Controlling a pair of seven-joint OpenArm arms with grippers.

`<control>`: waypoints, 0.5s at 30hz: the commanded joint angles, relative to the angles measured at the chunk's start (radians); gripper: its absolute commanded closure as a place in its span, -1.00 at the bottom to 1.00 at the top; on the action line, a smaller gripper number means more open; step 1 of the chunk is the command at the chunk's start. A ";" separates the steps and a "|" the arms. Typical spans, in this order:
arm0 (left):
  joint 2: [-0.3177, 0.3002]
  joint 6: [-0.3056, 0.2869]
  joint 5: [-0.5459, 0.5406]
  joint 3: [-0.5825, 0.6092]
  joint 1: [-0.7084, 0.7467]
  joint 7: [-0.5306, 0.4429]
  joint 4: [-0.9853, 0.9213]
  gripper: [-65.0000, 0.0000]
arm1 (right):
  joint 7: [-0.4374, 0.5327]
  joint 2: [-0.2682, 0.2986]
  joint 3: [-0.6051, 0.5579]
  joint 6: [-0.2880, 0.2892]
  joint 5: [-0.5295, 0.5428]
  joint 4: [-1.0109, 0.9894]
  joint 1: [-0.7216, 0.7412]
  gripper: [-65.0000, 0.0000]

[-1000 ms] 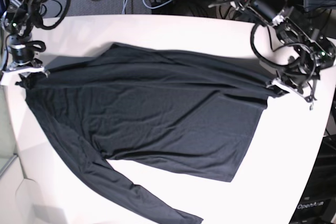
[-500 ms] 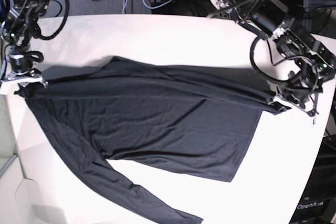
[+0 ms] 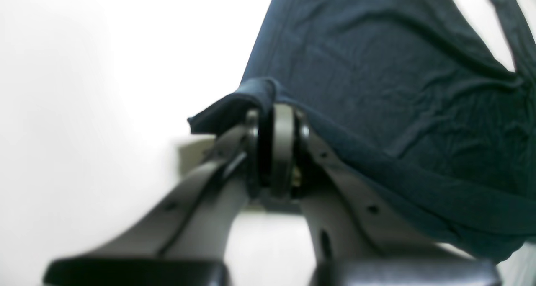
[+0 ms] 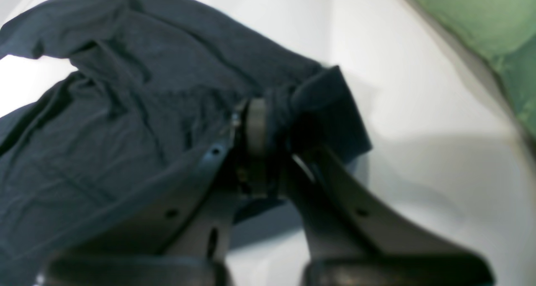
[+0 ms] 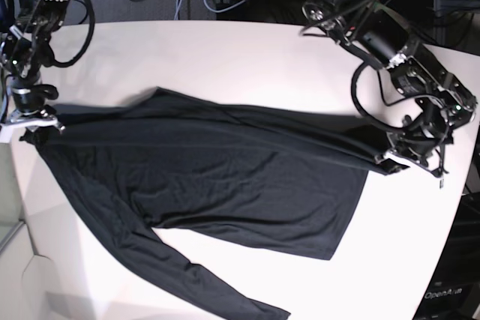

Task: Fold the T-shirt properly
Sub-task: 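Swing the left gripper with the shirt edge toward the shirt's middle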

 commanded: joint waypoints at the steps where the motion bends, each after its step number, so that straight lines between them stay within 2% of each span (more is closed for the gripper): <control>1: -0.008 -0.003 -0.020 0.007 -0.025 -0.017 -0.011 0.95 | 0.032 0.023 0.008 0.004 0.009 0.015 0.021 1.00; 9: -0.058 -0.003 -0.034 0.010 -0.099 -0.019 -0.089 0.95 | 0.036 0.049 0.008 0.004 -0.012 0.015 0.034 1.00; 15: -0.060 -0.003 -0.034 0.010 -0.128 -0.019 -0.095 0.95 | 0.034 0.048 0.009 0.004 -0.040 0.012 0.052 1.00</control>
